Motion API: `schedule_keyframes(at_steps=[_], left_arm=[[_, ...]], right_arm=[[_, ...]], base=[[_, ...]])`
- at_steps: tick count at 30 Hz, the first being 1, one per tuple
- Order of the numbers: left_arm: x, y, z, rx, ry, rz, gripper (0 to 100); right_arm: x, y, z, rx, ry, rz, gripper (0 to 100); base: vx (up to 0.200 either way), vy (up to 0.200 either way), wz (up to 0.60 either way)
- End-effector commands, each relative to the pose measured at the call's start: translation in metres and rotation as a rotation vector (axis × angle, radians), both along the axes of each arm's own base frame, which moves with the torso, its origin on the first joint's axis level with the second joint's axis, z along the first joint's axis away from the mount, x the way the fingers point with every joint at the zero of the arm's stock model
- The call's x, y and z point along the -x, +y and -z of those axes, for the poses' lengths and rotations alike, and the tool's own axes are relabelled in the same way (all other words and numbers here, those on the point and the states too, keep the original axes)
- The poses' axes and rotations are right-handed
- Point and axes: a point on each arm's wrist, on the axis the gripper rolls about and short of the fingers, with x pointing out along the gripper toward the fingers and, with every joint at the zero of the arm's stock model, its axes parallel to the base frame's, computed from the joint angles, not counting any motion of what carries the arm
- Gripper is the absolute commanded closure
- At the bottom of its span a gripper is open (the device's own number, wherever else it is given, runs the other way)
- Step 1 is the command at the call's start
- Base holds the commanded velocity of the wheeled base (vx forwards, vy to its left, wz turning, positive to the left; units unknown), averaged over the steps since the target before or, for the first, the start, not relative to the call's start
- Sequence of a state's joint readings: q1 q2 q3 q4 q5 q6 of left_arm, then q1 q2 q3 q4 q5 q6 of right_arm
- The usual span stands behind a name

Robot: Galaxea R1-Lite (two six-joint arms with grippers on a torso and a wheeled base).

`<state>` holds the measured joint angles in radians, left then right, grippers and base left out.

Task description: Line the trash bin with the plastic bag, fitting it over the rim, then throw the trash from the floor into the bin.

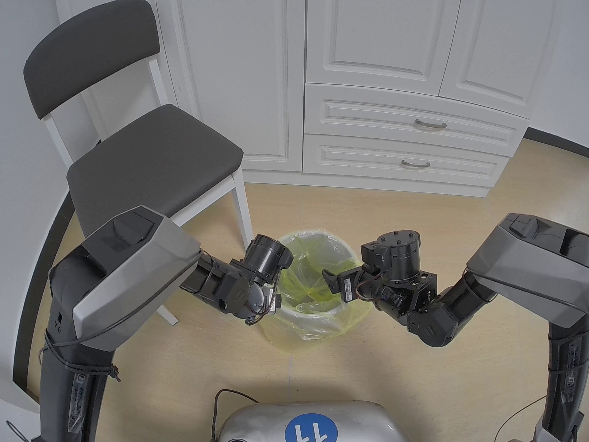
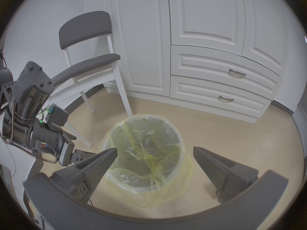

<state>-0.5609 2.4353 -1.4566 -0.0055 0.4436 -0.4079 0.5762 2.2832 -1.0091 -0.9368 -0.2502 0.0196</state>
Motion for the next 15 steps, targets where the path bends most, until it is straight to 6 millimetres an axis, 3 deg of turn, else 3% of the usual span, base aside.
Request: schedule_keyframes(at_steps=[1,15], left_arm=[[-0.002,-0.003,-0.004,0.021,-0.021,-0.002,0],[-0.001,-0.007,0.014,0.012,-0.020,0.013,0]], right_arm=[[0.000,0.000,0.000,-0.001,-0.001,-0.001,0],[0.000,0.000,0.001,0.001,0.002,-0.001,0]], base=[[0.000,0.000,0.00],[0.000,0.000,0.00]])
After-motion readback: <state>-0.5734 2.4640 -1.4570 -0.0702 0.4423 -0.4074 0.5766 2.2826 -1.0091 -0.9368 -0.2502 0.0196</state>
